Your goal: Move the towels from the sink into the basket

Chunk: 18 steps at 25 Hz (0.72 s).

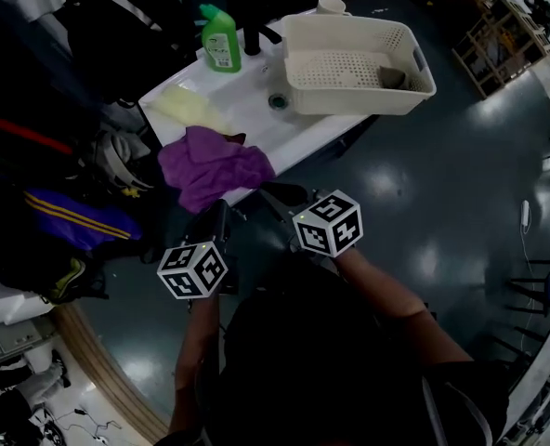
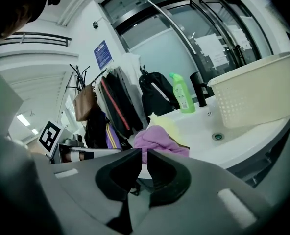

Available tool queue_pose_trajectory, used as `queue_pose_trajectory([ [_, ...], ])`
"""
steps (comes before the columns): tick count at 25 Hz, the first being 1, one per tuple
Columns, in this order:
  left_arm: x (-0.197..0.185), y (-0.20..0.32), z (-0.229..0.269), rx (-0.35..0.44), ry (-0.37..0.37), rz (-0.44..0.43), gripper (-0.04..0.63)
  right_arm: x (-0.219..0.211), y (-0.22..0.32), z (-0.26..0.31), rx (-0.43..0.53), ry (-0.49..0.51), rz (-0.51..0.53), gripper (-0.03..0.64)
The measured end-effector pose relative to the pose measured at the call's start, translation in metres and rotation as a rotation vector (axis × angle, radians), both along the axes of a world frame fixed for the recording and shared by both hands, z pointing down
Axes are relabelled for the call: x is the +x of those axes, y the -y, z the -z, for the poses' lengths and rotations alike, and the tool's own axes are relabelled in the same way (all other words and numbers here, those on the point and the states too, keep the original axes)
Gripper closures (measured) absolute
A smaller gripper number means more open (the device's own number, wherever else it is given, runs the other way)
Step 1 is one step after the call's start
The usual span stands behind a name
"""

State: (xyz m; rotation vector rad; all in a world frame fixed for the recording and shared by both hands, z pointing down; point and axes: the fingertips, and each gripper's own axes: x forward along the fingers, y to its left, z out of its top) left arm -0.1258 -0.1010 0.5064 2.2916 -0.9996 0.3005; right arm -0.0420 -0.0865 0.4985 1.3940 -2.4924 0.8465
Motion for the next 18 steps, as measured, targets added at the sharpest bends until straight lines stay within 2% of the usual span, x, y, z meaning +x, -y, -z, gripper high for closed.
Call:
queue_pose_trajectory([
  [11, 0.004, 0.025, -0.009, -0.028, 0.006, 0.178, 0.591, 0.000, 0.046, -0.008, -0.017, -0.007, 0.239, 0.541],
  [18, 0.009, 0.031, -0.013, -0.024, 0.011, 0.285, 0.592, -0.002, 0.057, -0.013, -0.007, -0.029, 0.390, 0.496],
])
